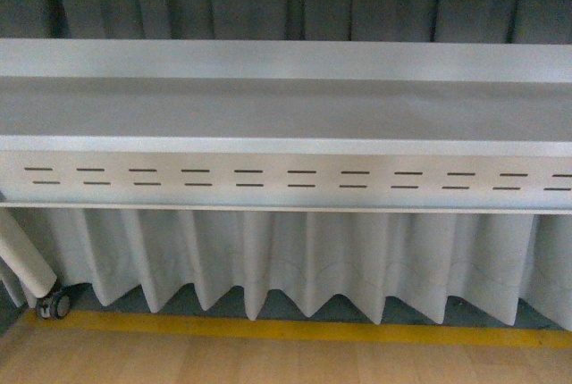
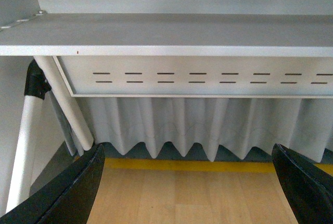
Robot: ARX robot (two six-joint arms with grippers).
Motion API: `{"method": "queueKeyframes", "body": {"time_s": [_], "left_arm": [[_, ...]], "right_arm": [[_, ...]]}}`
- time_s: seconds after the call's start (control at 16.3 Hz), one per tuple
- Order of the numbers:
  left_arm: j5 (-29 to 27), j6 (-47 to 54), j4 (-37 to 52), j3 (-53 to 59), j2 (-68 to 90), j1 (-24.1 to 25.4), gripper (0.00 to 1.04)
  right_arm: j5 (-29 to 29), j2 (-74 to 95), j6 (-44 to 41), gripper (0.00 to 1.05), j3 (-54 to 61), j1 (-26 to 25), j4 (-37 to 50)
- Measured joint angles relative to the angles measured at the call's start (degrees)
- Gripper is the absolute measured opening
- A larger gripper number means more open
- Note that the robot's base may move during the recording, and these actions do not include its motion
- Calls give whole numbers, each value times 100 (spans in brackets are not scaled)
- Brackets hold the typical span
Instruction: Wind up and store yellow beetle toy
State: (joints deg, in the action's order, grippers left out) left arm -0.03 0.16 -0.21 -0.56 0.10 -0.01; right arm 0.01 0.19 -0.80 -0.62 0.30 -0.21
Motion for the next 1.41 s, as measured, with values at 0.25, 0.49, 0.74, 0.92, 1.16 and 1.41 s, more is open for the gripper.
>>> {"method": "queueKeyframes", "body": {"time_s": [0.25,0.49,0.74,0.92,1.16,1.41], "left_arm": [[0,0,0,0,0,0,98],[0,0,0,0,0,0,98],[0,0,0,0,0,0,98],[0,0,0,0,0,0,98],[0,0,0,0,0,0,98],[-9,0,-17,0,0,0,98]], "right_arm": [[0,0,0,98,0,0,0],[0,0,0,98,0,0,0],[0,0,0,98,0,0,0],[2,0,0,98,0,0,0],[0,0,0,98,0,0,0],[2,0,2,98,0,0,-13]]}}
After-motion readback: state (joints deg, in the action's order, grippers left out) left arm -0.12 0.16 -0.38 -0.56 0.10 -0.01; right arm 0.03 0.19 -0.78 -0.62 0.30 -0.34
